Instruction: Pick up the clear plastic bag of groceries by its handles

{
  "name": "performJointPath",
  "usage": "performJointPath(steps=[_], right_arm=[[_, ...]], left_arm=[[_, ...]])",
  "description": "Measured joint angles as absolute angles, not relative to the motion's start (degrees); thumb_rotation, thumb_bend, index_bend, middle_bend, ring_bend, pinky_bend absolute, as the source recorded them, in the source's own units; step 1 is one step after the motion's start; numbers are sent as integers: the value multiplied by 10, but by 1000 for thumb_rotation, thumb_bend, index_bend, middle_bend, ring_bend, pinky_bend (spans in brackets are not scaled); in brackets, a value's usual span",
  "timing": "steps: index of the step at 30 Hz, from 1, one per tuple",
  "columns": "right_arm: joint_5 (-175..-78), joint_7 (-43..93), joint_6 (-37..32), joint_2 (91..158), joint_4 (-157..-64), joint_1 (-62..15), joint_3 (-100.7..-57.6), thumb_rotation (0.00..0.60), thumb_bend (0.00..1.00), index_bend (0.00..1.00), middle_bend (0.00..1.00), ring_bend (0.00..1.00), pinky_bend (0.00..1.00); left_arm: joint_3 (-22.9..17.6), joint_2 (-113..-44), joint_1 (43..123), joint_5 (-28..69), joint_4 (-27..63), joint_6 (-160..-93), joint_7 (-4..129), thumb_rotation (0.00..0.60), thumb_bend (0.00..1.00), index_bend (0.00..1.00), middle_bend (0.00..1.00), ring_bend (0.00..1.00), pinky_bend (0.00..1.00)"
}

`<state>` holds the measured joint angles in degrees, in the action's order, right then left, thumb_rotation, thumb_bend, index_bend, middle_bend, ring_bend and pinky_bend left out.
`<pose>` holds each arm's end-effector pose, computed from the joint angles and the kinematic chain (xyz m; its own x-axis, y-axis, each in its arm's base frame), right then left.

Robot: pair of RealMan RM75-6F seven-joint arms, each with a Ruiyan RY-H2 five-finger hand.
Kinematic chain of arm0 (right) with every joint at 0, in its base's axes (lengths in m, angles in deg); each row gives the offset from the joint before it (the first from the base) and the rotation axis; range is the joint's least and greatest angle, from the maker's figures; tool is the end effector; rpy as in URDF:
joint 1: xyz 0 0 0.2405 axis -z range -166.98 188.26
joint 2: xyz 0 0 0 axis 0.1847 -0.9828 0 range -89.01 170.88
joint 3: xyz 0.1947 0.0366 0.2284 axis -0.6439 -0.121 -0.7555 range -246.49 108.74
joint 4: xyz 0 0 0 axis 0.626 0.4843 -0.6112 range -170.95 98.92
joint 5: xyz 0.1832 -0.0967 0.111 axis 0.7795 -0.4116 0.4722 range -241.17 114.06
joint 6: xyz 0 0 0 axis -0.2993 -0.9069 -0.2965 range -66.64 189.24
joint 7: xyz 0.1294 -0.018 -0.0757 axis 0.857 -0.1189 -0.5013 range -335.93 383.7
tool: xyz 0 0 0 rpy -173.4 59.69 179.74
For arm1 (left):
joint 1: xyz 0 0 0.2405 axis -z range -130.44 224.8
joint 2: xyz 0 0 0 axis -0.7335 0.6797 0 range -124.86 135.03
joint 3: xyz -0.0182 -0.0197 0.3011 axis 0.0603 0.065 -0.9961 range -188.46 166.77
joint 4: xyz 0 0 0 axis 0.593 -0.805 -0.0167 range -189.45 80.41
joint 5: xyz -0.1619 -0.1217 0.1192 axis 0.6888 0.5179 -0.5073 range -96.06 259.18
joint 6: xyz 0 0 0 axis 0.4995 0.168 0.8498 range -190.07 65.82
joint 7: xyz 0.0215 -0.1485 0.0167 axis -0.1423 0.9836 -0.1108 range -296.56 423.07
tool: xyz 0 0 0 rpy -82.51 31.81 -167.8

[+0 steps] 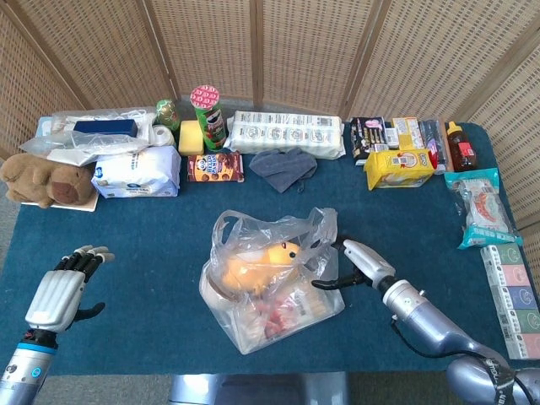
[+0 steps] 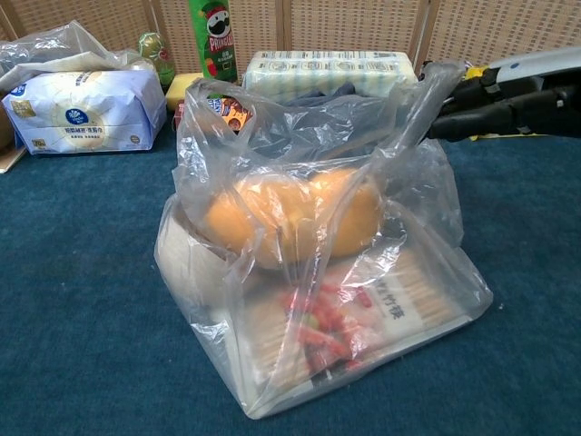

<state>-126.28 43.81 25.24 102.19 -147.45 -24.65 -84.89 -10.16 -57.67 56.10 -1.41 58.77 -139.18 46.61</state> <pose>-0.1733 -0.3330 0.0678 -0.1735 -0.6408 0.7479 -0.9657 -0.0384 -0.2569 -0.2777 0.1944 0.1135 0.3560 0.1836 0.9163 0.9342 -0.0939 -0.3441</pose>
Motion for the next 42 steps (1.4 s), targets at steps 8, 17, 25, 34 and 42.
performJointPath(steps=[8, 17, 25, 34, 42], right_arm=[[-1295, 546, 264, 1027, -1468, -236, -870, 326, 65, 248, 241, 133, 27], [-1320, 646, 273, 1041, -1456, -234, -893, 325, 66, 280, 271, 184, 175], [-1341, 774, 286, 1047, -1454, -227, -916, 329, 71, 376, 401, 364, 342], [-1372, 989, 294, 1055, -1452, -211, -955, 326, 71, 444, 474, 464, 434], [-1473, 1221, 262, 1050, -1444, -187, -966, 328, 70, 446, 477, 469, 430]], left_arm=[[-106, -587, 559, 3, 578, -1388, 465, 600, 123, 234, 218, 138, 214], [-107, -593, 560, 12, 571, -1387, 464, 600, 123, 234, 218, 137, 214], [-106, -596, 562, 17, 569, -1388, 455, 600, 124, 234, 217, 137, 214], [-105, -603, 564, 28, 568, -1390, 439, 600, 124, 234, 218, 137, 214], [-107, -603, 566, 28, 573, -1387, 438, 600, 125, 234, 218, 138, 214]])
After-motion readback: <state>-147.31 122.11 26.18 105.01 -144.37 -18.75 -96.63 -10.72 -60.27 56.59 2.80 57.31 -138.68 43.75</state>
